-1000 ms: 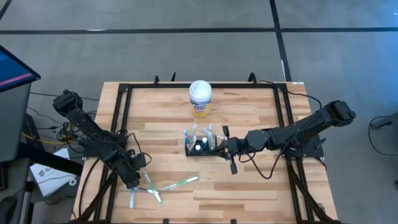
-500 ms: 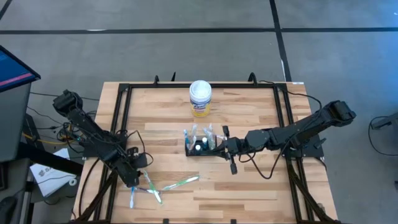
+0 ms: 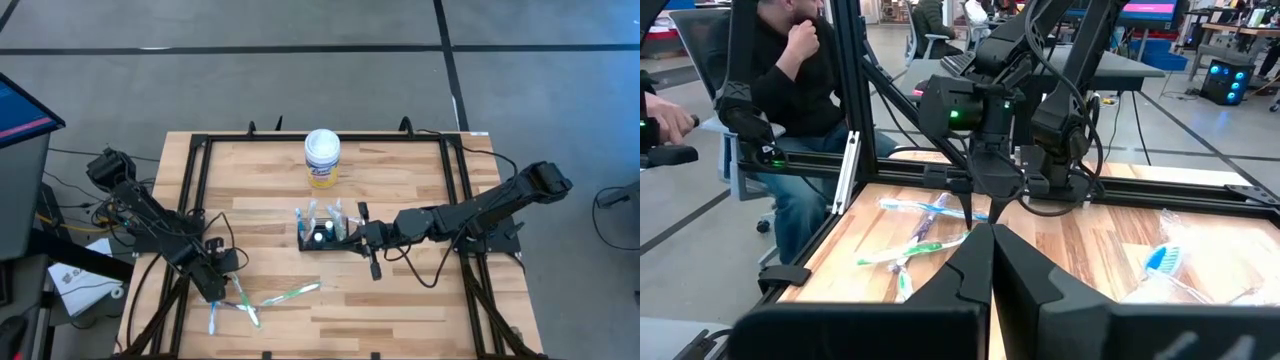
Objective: Pick & Place toothbrushing station
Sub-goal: Put the left green toothbrush into the mesh organizer
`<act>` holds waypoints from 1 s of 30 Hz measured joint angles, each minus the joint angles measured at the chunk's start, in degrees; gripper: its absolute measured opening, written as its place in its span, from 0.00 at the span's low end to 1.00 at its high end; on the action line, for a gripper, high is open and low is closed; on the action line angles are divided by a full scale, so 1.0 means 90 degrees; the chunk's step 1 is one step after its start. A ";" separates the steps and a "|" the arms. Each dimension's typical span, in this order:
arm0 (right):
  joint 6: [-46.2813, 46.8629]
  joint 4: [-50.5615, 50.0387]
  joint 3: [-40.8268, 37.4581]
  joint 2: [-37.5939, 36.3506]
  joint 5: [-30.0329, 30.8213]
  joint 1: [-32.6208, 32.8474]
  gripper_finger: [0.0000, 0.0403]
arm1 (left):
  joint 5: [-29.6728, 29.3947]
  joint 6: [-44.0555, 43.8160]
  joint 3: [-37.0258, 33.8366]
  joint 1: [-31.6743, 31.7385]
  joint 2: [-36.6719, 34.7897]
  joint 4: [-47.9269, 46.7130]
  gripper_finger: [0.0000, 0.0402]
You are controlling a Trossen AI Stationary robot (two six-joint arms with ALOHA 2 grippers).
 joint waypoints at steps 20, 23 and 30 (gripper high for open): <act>0.0000 -0.0096 0.0000 0.0000 0.0001 0.0000 0.00 | -0.0216 0.0610 0.0000 0.0000 0.0000 0.0100 0.30; 0.0000 -0.0095 0.0000 0.0000 0.0000 0.0000 0.00 | -0.0418 0.0613 0.0000 0.0000 0.0000 0.0227 0.30; 0.0000 -0.0095 0.0000 0.0000 0.0000 0.0000 0.00 | -0.0412 0.0615 0.0000 0.0000 0.0000 0.0279 0.27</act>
